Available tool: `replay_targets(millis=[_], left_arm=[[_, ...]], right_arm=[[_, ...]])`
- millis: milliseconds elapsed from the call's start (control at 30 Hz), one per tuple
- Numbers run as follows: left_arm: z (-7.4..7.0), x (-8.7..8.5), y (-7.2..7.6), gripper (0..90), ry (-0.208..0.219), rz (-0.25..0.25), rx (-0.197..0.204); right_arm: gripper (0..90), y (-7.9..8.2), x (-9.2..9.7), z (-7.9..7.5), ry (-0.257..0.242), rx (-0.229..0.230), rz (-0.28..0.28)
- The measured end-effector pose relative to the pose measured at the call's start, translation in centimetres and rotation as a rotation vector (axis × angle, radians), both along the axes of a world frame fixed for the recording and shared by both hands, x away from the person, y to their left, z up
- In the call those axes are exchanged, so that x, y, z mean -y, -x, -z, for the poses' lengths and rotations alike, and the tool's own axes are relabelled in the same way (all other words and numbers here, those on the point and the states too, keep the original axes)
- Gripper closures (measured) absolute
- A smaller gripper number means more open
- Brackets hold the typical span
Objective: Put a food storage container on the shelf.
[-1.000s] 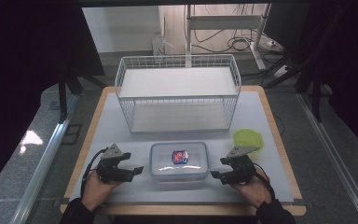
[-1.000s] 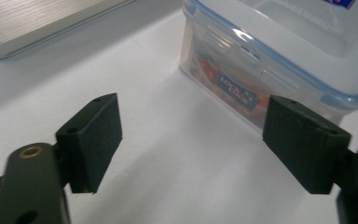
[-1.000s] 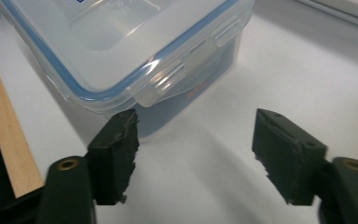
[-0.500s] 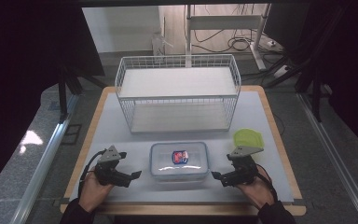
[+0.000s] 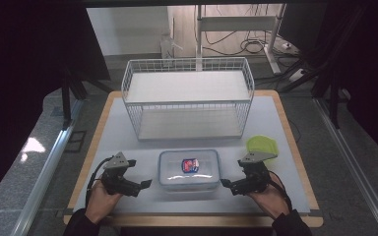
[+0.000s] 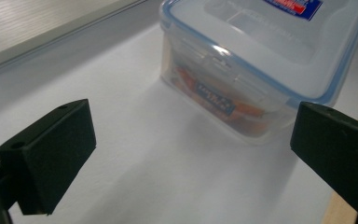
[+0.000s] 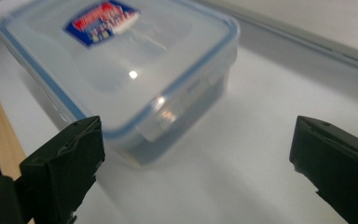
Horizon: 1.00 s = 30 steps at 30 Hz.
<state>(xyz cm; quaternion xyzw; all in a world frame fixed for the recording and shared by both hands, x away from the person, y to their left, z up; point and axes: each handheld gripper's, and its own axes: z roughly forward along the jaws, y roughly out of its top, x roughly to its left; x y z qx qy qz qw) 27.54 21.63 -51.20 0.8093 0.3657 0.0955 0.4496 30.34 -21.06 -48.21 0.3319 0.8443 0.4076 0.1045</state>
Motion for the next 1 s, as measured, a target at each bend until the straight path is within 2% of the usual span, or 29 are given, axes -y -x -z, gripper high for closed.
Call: replay_targets(millis=[33,133,167,200,367,400,467,500,533,567,600,633,700,767,800,867,967,1000], left_arm=[[0.0,0.0,0.0,0.3,0.000,0.000,0.000],[-0.5,0.5,-0.4,0.2,0.051,0.035,-0.033],[-0.5,0.5,-0.4,0.2,0.051,0.035,-0.033],[-0.7,0.8,-0.6,0.2,0.064,0.047,-0.042],[-1.1,1.7,-1.4,0.3,0.081,0.090,-0.056],[-1.0,1.9,-1.8,0.4,0.098,0.108,-0.080],[-0.9,2.1,-2.1,0.3,0.109,0.117,-0.089],[-0.9,2.3,-2.3,0.3,0.109,0.121,-0.096],[-0.7,2.7,-2.7,0.2,0.109,0.135,-0.115],[-0.7,2.7,-2.7,0.2,0.109,0.135,-0.115],[-0.6,3.2,-3.1,0.2,0.094,0.155,-0.130],[-0.6,3.2,-3.1,0.2,0.094,0.155,-0.130],[-0.1,3.7,-3.6,0.2,0.075,0.163,-0.152],[0.2,3.9,-3.7,0.2,0.068,0.167,-0.164],[0.6,3.9,-4.0,0.0,0.099,0.181,-0.197],[0.9,4.0,-4.3,0.0,0.125,0.189,-0.233],[1.1,4.1,-4.6,0.0,0.138,0.204,-0.248],[1.2,4.4,-4.9,0.0,0.146,0.209,-0.265]], right_arm=[[2.6,0.0,-0.1,-0.2,-0.013,-0.003,0.000],[2.5,-0.2,-0.3,-0.6,-0.048,-0.012,-0.012],[2.5,-0.2,-0.3,-0.6,-0.048,-0.012,-0.012],[1.5,-0.4,-0.6,-0.9,-0.071,-0.019,-0.025],[1.2,-0.9,-1.2,-1.0,-0.091,-0.029,-0.035],[0.8,-1.1,-1.7,-0.9,-0.082,-0.035,-0.052],[0.7,-1.1,-1.8,-0.8,-0.079,-0.042,-0.059],[0.6,-1.3,-2.1,-0.6,-0.077,-0.057,-0.069],[0.4,-1.6,-2.4,-0.2,-0.054,-0.081,-0.072],[0.4,-1.8,-2.4,-0.1,-0.042,-0.091,-0.074],[0.4,-2.0,-2.5,0.1,-0.040,-0.100,-0.080],[0.4,-2.0,-2.5,0.1,-0.040,-0.100,-0.080],[0.2,-2.6,-2.9,0.5,-0.040,-0.139,-0.095],[0.2,-2.8,-3.0,0.6,-0.044,-0.150,-0.099],[0.0,-3.2,-3.5,0.9,-0.046,-0.178,-0.101],[0.0,-3.7,-3.8,1.1,-0.060,-0.208,-0.113],[0.0,-4.3,-4.2,1.3,-0.075,-0.258,-0.102],[0.0,-4.6,-4.3,1.4,-0.086,-0.276,-0.108]])
